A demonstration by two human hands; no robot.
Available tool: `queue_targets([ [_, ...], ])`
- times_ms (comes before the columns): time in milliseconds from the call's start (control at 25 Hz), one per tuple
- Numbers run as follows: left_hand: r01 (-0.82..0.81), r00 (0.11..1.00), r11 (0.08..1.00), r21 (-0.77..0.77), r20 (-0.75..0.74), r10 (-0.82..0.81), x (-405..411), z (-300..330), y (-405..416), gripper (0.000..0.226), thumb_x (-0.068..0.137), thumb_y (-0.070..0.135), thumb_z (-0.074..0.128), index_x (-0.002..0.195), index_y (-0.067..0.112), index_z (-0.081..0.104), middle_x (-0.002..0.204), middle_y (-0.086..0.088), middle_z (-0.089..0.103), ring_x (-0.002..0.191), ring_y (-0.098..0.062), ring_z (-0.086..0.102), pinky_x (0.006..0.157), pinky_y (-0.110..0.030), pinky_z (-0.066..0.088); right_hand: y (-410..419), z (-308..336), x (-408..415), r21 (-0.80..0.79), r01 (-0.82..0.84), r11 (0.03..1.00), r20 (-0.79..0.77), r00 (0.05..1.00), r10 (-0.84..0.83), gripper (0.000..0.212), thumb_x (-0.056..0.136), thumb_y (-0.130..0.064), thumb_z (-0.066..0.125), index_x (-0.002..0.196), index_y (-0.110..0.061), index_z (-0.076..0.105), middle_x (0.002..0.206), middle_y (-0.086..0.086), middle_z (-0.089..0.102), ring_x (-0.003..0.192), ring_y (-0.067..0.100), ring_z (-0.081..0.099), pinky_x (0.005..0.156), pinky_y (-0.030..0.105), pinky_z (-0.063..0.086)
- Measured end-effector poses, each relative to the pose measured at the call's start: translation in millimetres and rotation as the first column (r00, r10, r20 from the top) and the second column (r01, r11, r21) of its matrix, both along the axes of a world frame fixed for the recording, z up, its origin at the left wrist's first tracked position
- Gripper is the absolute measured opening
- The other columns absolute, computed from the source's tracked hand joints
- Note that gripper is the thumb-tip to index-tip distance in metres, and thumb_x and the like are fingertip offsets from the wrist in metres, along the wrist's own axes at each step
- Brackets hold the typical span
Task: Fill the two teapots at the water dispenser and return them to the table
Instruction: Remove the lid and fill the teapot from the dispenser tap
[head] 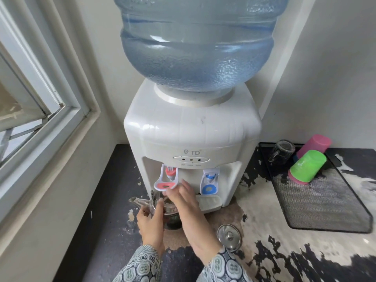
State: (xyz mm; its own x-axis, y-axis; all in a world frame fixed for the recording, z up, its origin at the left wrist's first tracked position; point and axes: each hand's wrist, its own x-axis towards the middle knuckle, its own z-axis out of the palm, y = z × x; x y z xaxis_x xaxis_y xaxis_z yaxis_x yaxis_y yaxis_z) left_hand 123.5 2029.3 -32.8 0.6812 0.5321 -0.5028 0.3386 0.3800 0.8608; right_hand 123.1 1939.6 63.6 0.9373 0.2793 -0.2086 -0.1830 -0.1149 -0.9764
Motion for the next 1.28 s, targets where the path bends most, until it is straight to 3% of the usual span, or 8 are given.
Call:
queue_targets([
  [80,-0.003,1.0,1.0,-0.008,0.005,0.004,1,-1,1,0.069,0.079,0.041,0.064,0.129,0.001,0.038,0.138,-0.031,0.042,0.127,-0.048,0.041,0.105,-0.063,0.035,-4,4,-4,-0.025,-0.041,0.999,0.097,0.994,0.043,0.022,0.074,-0.053,0.051,0.095,-0.046,0.054,0.136,-0.019,0.032,0.133,0.002,0.023,0.111,0.035,0.02],
  [200,-0.02,1.0,1.0,-0.017,0.009,0.02,0,-4,0,0.071,0.076,0.044,0.067,0.128,0.004,0.039,0.136,-0.031,0.045,0.127,-0.049,0.041,0.105,-0.063,0.033,-16,-23,-6,-0.302,0.018,0.953,0.21,0.976,0.048,0.022,0.089,-0.032,0.051,0.111,-0.032,0.047,0.137,-0.014,0.031,0.135,0.011,0.02,0.113,0.039,0.019],
  [360,-0.026,1.0,1.0,-0.014,0.011,0.026,1,-4,0,0.071,0.073,0.045,0.07,0.128,0.01,0.04,0.133,-0.017,0.052,0.123,-0.037,0.05,0.105,-0.058,0.038,-22,-63,-16,-0.492,0.005,0.871,0.346,0.919,0.191,0.04,0.092,-0.019,0.047,0.13,-0.024,0.035,0.153,-0.017,-0.001,0.142,0.004,-0.001,0.112,0.017,0.008],
  [560,-0.046,0.999,0.999,0.009,-0.006,0.046,2,-10,-1,0.066,0.075,0.043,0.07,0.127,0.017,0.038,0.134,-0.011,0.049,0.125,-0.033,0.048,0.106,-0.057,0.037,-26,-75,-10,-0.449,0.044,0.893,0.379,0.914,0.145,0.041,0.093,-0.021,0.047,0.132,-0.03,0.036,0.149,-0.028,-0.005,0.141,-0.004,0.004,0.107,0.009,0.018],
  [760,-0.074,0.997,0.993,0.09,-0.02,0.076,2,-11,-8,0.069,0.078,0.041,0.067,0.134,0.016,0.033,0.14,-0.01,0.042,0.128,-0.031,0.04,0.108,-0.052,0.034,-29,-78,-8,-0.427,-0.012,0.904,0.333,0.928,0.169,0.051,0.092,-0.02,0.047,0.138,-0.032,0.028,0.15,-0.027,-0.012,0.139,-0.009,0.002,0.095,-0.008,0.009],
  [880,-0.085,0.994,0.986,0.142,-0.054,0.093,2,-11,-10,0.064,0.082,0.044,0.062,0.133,0.016,0.035,0.141,-0.011,0.042,0.13,-0.033,0.037,0.109,-0.051,0.031,-30,-77,-6,-0.373,-0.045,0.927,0.302,0.938,0.167,0.053,0.093,-0.019,0.047,0.14,-0.032,0.027,0.151,-0.025,-0.011,0.139,-0.008,-0.001,0.104,0.0,0.01],
  [1040,-0.084,0.992,0.979,0.184,-0.076,0.099,3,-10,-11,0.056,0.085,0.048,0.053,0.128,0.015,0.038,0.139,-0.015,0.042,0.128,-0.034,0.036,0.107,-0.047,0.029,-31,-74,-5,-0.32,-0.087,0.943,0.255,0.951,0.174,0.054,0.094,-0.019,0.047,0.142,-0.03,0.025,0.153,-0.02,-0.01,0.141,-0.002,-0.003,0.117,0.027,0.017],
  [1280,-0.021,0.998,0.999,0.04,-0.059,0.023,6,-13,-11,0.048,0.088,0.052,0.044,0.126,0.032,0.024,0.146,-0.02,0.029,0.13,-0.036,0.037,0.11,-0.054,0.03,-30,-73,-1,-0.233,-0.094,0.968,0.197,0.97,0.142,0.046,0.099,-0.013,0.03,0.141,-0.031,0.025,0.15,-0.022,-0.009,0.141,-0.001,-0.005,0.116,0.019,0.006],
])
